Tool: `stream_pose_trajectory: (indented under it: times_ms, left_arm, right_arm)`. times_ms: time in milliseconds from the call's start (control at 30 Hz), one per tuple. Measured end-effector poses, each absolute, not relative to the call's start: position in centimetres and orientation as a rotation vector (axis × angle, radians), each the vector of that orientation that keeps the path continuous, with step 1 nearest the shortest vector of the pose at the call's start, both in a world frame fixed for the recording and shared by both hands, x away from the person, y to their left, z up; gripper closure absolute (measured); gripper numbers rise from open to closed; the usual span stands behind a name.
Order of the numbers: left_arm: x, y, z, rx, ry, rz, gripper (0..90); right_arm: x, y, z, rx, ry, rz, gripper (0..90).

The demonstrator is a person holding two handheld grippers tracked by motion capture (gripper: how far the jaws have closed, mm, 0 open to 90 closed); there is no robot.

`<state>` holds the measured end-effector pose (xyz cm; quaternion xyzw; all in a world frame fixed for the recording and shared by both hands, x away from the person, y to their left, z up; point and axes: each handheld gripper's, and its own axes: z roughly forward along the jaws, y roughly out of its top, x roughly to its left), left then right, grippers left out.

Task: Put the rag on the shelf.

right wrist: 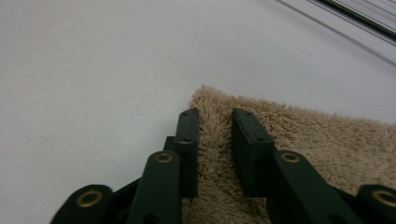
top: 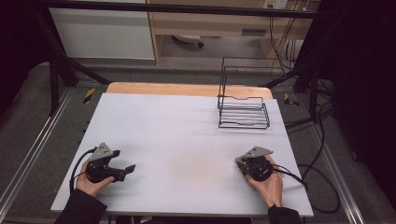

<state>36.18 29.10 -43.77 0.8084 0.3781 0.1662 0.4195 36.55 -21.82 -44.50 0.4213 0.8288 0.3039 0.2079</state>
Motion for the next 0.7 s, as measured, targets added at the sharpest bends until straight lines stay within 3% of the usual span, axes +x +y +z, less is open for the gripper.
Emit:
stream_pose_trajectory:
  times_ms: [233,700]
  left_arm:
    - [36.1,29.2,-43.8,2.026,0.948,0.414,10.9]
    - [36.2,29.0,-43.7,2.026,0.95,0.408,11.3]
  right_arm:
    - [36.7,-22.0,-44.2,1.213,2.308,0.865,85.1]
    - [36.5,-22.2,-42.7,1.278,2.281,1.009,86.1]
